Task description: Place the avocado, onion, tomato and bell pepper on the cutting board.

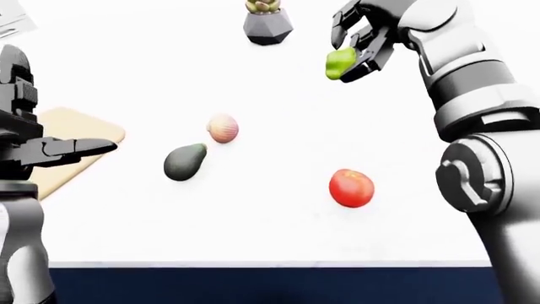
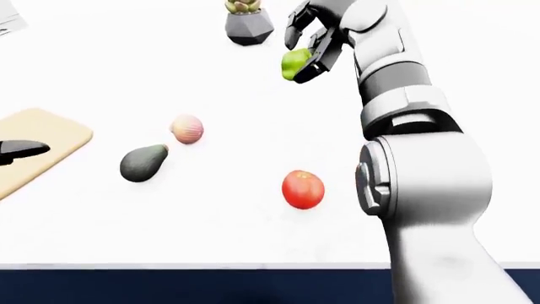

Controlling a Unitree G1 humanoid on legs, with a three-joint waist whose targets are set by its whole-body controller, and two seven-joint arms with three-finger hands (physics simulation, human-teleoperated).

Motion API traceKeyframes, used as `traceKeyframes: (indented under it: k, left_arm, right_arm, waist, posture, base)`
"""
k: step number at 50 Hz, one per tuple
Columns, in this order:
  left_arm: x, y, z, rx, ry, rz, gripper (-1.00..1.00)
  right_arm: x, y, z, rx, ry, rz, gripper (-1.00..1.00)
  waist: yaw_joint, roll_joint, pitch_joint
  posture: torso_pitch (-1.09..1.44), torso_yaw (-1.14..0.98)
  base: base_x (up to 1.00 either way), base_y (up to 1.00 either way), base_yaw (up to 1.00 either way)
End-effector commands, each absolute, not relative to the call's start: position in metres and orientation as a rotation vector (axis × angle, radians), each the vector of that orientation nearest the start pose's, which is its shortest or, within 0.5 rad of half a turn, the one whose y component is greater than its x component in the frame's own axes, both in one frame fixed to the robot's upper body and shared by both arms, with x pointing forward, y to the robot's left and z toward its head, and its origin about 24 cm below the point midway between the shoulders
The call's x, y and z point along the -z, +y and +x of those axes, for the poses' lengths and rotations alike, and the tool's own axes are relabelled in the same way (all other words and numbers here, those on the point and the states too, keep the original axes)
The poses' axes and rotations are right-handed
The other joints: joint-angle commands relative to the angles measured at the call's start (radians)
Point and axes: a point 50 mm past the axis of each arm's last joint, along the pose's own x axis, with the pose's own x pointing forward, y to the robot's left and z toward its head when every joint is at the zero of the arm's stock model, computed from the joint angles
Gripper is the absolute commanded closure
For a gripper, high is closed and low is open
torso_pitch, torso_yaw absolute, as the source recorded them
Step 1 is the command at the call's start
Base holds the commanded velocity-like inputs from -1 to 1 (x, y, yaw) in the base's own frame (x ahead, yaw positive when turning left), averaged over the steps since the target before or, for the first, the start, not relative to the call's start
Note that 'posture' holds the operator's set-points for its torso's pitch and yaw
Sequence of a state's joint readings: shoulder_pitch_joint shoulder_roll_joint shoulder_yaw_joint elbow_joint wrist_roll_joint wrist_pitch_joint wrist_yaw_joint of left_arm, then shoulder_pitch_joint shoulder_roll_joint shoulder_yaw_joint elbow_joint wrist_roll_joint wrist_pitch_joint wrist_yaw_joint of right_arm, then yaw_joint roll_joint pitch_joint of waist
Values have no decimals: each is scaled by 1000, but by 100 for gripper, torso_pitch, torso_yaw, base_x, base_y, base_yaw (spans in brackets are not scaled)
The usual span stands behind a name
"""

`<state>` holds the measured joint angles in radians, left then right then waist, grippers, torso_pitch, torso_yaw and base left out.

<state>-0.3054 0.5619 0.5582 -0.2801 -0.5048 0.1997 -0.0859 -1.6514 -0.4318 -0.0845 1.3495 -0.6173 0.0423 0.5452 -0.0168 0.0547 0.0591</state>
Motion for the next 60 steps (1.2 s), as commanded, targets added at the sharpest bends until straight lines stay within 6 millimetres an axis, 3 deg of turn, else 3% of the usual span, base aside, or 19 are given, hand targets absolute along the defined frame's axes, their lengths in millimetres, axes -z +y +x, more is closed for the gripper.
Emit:
traceKeyframes:
  k: [1,9,20,26,32,39,48,55,60]
  left_arm:
    - [-263,304,237,-189,-676,91,-100]
    - [-263,298,242,-185,-658,87,-100]
    - [-265,285,251,-130,-630,112,-100]
    - [-277,265,269,-35,-610,176,-100]
    - [-303,244,290,58,-578,226,-100]
    - [-322,205,317,177,-552,337,-100]
    - [-325,163,347,319,-408,360,-100]
    - [-329,141,357,357,-370,380,-100]
    - [-334,121,352,415,-397,431,-100]
  right_arm:
    - [-363,-169,413,-261,-127,-879,100]
    - [-372,-196,406,-229,-103,-897,100]
    - [-382,-218,396,-227,-82,-901,100]
    - [-390,-230,390,-206,-81,-897,100]
    - [-395,-239,385,-186,-79,-893,100]
    - [-396,-246,383,-169,-76,-892,100]
    - [-400,-245,381,-171,-78,-895,100]
    - [-404,-251,378,-157,-78,-892,100]
    - [-408,-254,375,-142,-83,-891,100]
  waist:
    - [0,2,-28]
    - [1,-4,-27]
    - [2,-8,-27]
    - [5,-13,-28]
    - [7,-20,-29]
    - [10,-29,-30]
    - [13,-46,-29]
    - [14,-59,-29]
    - [16,-66,-28]
  posture:
    - [0,0]
    - [0,0]
    - [0,0]
    - [0,0]
    - [0,0]
    - [0,0]
    - [0,0]
    - [0,0]
    - [0,0]
  base:
    - [0,0,0]
    - [0,0,0]
    - [0,0,0]
    - [0,0,0]
    - [0,0,0]
    - [0,0,0]
    - [0,0,0]
    - [0,0,0]
    - [0,0,0]
